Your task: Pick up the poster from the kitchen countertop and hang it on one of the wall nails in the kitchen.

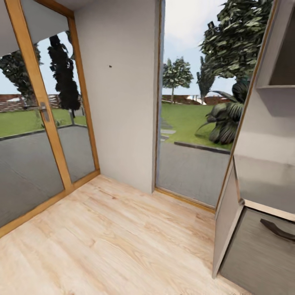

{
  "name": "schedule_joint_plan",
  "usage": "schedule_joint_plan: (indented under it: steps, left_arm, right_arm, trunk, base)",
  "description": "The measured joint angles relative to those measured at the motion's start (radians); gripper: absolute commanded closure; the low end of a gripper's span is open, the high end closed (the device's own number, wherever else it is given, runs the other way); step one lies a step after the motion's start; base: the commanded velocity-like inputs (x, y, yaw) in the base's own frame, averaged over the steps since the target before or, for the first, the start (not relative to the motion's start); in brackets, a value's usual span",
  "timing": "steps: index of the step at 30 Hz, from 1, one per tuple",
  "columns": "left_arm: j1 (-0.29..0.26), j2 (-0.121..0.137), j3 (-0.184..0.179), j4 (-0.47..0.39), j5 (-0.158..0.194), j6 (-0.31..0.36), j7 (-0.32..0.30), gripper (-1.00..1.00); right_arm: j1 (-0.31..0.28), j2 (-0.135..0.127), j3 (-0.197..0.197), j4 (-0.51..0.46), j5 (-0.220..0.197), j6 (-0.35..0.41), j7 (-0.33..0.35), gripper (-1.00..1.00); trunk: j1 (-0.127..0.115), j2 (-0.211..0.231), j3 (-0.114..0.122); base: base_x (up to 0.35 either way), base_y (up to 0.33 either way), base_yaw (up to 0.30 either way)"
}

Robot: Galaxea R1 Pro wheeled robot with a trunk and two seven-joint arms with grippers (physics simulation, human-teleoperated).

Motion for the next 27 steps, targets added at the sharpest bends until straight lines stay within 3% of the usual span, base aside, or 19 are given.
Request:
schedule_joint_plan:
  steps: [12,27]
  left_arm:
    - [0.000,0.000,-0.001,0.001,0.000,0.000,0.000,-1.00]
    - [0.000,0.000,-0.003,0.002,-0.001,0.000,0.000,-1.00]
  right_arm:
    - [0.000,0.000,0.000,0.001,0.000,0.000,0.000,-1.00]
    - [0.000,0.000,-0.001,0.000,0.000,-0.001,0.000,-1.00]
  trunk:
    - [0.000,0.000,0.000]
    - [0.000,0.000,0.000]
  base:
    - [0.022,-0.025,-0.282]
    - [0.061,-0.282,-0.256]
